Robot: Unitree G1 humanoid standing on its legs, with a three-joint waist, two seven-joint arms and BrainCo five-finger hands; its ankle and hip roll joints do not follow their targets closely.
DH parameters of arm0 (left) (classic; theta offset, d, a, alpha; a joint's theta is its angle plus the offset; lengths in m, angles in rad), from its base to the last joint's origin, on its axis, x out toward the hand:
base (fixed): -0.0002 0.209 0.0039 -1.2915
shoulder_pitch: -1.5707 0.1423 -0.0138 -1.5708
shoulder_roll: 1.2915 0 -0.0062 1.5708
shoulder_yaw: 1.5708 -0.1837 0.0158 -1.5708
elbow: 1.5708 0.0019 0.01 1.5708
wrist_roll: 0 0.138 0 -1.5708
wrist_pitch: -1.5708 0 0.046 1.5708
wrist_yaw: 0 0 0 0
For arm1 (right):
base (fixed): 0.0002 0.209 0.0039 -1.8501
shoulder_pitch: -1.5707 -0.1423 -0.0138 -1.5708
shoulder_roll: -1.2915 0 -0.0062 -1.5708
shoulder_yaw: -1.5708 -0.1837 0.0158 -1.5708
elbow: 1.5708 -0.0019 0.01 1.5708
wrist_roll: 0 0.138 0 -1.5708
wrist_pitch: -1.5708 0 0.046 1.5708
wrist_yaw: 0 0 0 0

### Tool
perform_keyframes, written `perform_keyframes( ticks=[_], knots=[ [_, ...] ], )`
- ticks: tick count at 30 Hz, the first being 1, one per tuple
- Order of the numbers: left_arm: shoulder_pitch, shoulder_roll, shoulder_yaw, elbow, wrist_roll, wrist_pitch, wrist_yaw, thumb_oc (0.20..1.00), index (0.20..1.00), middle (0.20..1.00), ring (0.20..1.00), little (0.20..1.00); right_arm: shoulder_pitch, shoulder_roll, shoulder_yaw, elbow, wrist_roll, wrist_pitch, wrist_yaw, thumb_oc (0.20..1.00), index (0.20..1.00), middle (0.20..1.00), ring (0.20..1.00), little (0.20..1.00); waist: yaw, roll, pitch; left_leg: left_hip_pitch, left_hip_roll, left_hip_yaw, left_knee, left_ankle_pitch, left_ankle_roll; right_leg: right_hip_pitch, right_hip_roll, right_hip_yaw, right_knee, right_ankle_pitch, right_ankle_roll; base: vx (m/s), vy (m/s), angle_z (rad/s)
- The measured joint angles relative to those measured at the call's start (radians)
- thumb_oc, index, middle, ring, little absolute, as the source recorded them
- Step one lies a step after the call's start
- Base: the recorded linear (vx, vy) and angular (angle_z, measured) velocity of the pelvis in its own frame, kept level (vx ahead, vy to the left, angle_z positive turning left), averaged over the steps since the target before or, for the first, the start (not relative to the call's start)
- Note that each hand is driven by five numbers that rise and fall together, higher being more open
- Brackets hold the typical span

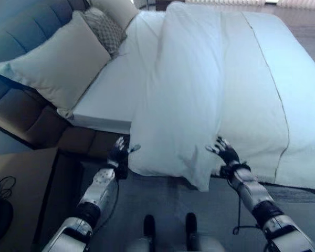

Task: Make the bed

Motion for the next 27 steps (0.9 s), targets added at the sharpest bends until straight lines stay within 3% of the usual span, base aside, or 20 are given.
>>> perform_keyframes(
  ticks=[1,4,6,10,13,21,27],
  knots=[
    [-0.018,0.003,-0.01,0.002,-0.014,0.001,-0.001,1.0,1.0,1.0,1.0,1.0,-0.02,0.008,0.017,0.002,0.019,0.001,-0.002,1.0,1.0,1.0,1.0,1.0,-0.001,-0.004,0.004,-0.012,-0.005,0.006,0.015,-0.005,0.005,-0.007,-0.006,-0.004,0.015,0.016,0.014,-0.02,0.202,-0.17],
    [-0.173,0.036,-0.071,0.022,-0.096,-0.004,-0.004,1.0,1.0,1.0,1.0,1.0,-0.184,0.017,0.074,0.027,0.095,-0.005,-0.01,1.0,1.0,1.0,1.0,1.0,0.001,-0.003,0.076,-0.076,-0.005,0.02,0.135,-0.074,0.016,-0.05,-0.013,-0.008,0.069,0.032,0.005,0.01,0.094,-0.13],
    [-0.298,0.04,-0.094,0.057,-0.184,-0.011,-0.011,1.0,1.0,1.0,1.0,1.0,-0.291,0.014,0.076,0.029,0.181,-0.025,-0.02,1.0,1.0,1.0,1.0,1.0,0.0,-0.004,0.097,-0.132,-0.005,0.033,0.165,-0.081,0.022,-0.068,-0.019,-0.015,0.013,0.053,-0.008,0.03,0.026,-0.08],
    [-0.434,0.027,-0.127,0.115,-0.347,-0.021,-0.041,1.0,1.0,1.0,1.0,1.0,-0.458,0.012,0.095,0.073,0.316,-0.069,-0.02,1.0,1.0,1.0,1.0,1.0,-0.005,0.005,0.128,-0.192,-0.012,0.016,0.17,-0.071,0.027,-0.101,-0.004,0.017,-0.042,0.092,-0.009,0.05,-0.02,-0.01],
    [-0.53,-0.021,-0.156,0.149,-0.457,-0.015,-0.07,1.0,1.0,1.0,1.0,1.0,-0.536,0.005,0.109,0.107,0.414,-0.095,-0.026,1.0,1.0,1.0,1.0,1.0,-0.008,0.007,0.14,-0.249,-0.022,-0.011,0.126,-0.027,0.025,-0.148,-0.004,0.012,-0.071,0.108,-0.017,-0.03,-0.032,0.22],
    [-0.697,-0.055,-0.156,0.244,-0.543,-0.004,-0.068,1.0,1.0,1.0,1.0,1.0,-0.705,-0.016,0.151,0.237,0.447,-0.1,-0.079,1.0,1.0,1.0,1.0,1.0,-0.014,0.001,0.188,-0.43,-0.009,-0.07,0.092,0.021,-0.002,-0.323,0.022,-0.022,-0.079,0.12,-0.031,-0.01,-0.068,0.12],
    [-0.835,-0.033,-0.141,0.324,-0.6,-0.027,-0.033,1.0,1.0,1.0,1.0,1.0,-0.84,-0.018,0.16,0.353,0.507,-0.122,-0.113,1.0,1.0,1.0,1.0,1.0,-0.008,-0.001,0.212,-0.667,0.001,-0.112,0.2,0.018,-0.017,-0.581,0.021,-0.024,0.087,0.078,-0.044,-0.01,-0.008,0.02]
  ],
)
